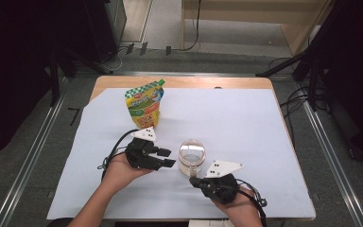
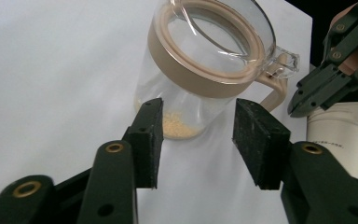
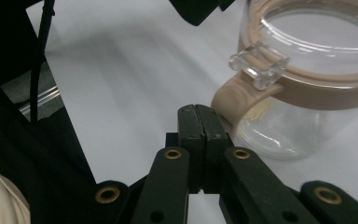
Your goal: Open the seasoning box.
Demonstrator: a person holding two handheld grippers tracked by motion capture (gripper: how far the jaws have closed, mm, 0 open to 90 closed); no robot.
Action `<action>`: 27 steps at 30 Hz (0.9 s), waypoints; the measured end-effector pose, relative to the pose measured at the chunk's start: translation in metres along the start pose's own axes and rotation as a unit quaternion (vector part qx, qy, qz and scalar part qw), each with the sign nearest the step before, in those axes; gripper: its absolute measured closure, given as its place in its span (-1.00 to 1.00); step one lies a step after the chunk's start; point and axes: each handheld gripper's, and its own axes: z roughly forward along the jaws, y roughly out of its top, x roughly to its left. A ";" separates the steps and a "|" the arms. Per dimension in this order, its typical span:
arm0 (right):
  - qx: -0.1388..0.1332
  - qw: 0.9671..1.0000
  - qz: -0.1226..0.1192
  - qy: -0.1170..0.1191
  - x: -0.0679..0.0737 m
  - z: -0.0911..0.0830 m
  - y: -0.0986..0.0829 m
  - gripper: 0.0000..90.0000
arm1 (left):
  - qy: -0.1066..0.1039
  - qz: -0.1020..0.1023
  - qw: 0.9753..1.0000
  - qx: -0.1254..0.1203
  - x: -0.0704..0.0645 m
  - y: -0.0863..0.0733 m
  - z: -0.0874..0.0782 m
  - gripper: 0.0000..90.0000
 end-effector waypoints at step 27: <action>0.024 0.999 0.009 -0.021 -0.012 0.008 -0.008 1.00 | 0.022 0.010 1.000 -0.009 0.003 -0.003 0.001 -0.02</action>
